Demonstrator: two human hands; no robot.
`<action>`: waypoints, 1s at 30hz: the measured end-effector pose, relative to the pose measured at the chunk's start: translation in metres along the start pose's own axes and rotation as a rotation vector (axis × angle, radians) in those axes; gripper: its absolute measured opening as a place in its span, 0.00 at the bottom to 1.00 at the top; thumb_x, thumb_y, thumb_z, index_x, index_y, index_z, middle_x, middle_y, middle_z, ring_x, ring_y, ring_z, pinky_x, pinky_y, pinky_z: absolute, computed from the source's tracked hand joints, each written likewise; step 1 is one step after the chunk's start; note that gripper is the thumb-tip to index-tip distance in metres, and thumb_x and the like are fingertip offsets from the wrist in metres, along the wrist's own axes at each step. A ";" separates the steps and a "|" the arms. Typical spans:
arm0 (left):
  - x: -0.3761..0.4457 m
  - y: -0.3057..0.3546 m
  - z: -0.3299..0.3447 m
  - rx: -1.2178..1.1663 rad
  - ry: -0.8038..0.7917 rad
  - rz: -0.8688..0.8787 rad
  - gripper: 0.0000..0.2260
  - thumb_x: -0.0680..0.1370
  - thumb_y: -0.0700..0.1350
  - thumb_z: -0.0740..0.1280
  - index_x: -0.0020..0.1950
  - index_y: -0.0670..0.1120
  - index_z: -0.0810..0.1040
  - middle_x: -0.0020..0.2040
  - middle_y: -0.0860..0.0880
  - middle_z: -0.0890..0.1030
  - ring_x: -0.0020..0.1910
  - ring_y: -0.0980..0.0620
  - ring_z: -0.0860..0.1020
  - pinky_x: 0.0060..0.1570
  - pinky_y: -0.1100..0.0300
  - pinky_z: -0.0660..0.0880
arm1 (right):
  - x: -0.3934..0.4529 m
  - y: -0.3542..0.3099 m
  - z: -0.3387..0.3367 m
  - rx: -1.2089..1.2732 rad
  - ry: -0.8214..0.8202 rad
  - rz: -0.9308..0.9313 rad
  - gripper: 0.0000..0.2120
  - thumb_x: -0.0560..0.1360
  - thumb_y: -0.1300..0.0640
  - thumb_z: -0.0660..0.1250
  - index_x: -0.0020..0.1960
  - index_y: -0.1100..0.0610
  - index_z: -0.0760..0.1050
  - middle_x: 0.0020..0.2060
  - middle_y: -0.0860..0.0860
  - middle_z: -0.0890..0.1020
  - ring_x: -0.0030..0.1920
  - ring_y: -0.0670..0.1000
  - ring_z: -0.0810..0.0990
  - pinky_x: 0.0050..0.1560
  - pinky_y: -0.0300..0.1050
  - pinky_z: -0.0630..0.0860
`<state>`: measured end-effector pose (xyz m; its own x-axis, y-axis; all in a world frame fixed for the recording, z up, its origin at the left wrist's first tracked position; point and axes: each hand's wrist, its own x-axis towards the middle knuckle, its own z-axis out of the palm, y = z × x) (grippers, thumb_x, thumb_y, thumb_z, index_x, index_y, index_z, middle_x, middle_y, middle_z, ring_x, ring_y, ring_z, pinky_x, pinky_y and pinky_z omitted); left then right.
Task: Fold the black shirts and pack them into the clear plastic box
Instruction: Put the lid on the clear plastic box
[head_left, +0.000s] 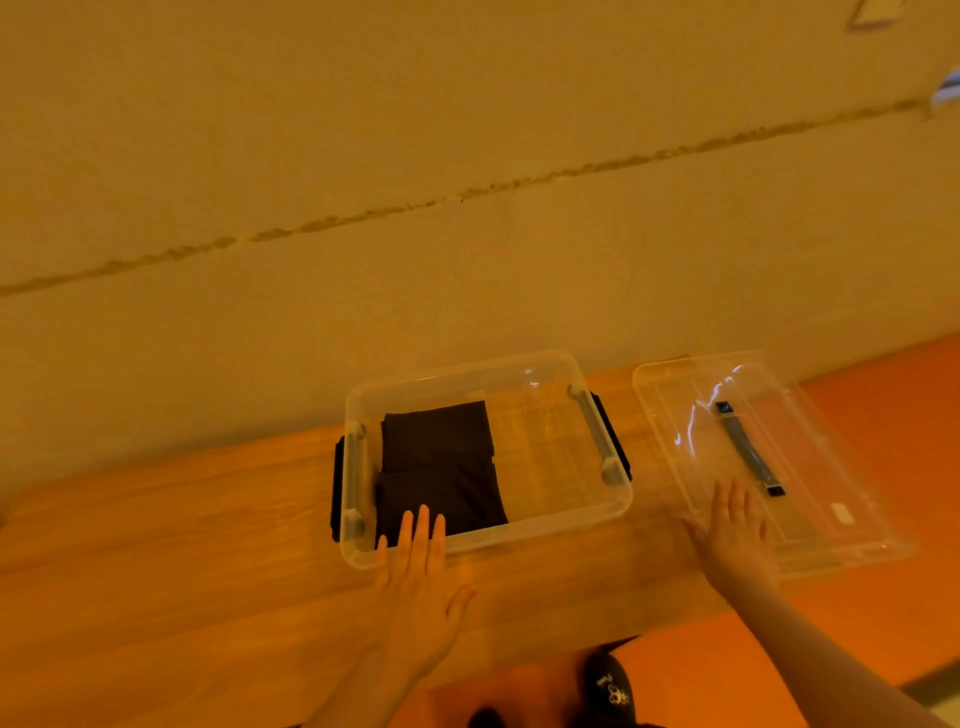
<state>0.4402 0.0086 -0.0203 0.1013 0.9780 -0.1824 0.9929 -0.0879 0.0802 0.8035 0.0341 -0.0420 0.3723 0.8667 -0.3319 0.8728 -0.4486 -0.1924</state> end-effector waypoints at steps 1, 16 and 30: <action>0.004 0.009 -0.001 0.008 -0.022 0.020 0.34 0.77 0.65 0.37 0.70 0.44 0.62 0.69 0.43 0.67 0.74 0.45 0.54 0.69 0.48 0.45 | 0.004 0.008 0.004 -0.037 -0.046 0.010 0.39 0.75 0.36 0.43 0.75 0.58 0.36 0.75 0.57 0.40 0.75 0.56 0.40 0.74 0.57 0.44; 0.030 0.043 -0.005 0.163 -0.034 0.171 0.32 0.78 0.64 0.37 0.70 0.45 0.62 0.69 0.43 0.69 0.75 0.48 0.45 0.69 0.49 0.45 | 0.006 0.047 0.037 -0.150 -0.073 -0.074 0.23 0.82 0.51 0.49 0.76 0.50 0.51 0.76 0.53 0.49 0.76 0.55 0.46 0.73 0.55 0.49; 0.046 0.059 -0.033 0.127 -0.205 0.211 0.48 0.63 0.72 0.31 0.75 0.46 0.55 0.73 0.47 0.44 0.73 0.50 0.49 0.69 0.56 0.36 | 0.024 0.018 -0.164 0.533 0.613 -0.004 0.10 0.78 0.54 0.59 0.44 0.61 0.71 0.34 0.52 0.73 0.34 0.49 0.70 0.32 0.41 0.64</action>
<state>0.5010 0.0549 0.0088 0.3040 0.8783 -0.3689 0.9471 -0.3206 0.0171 0.8803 0.0827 0.0981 0.6112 0.7647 0.2044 0.6642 -0.3550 -0.6579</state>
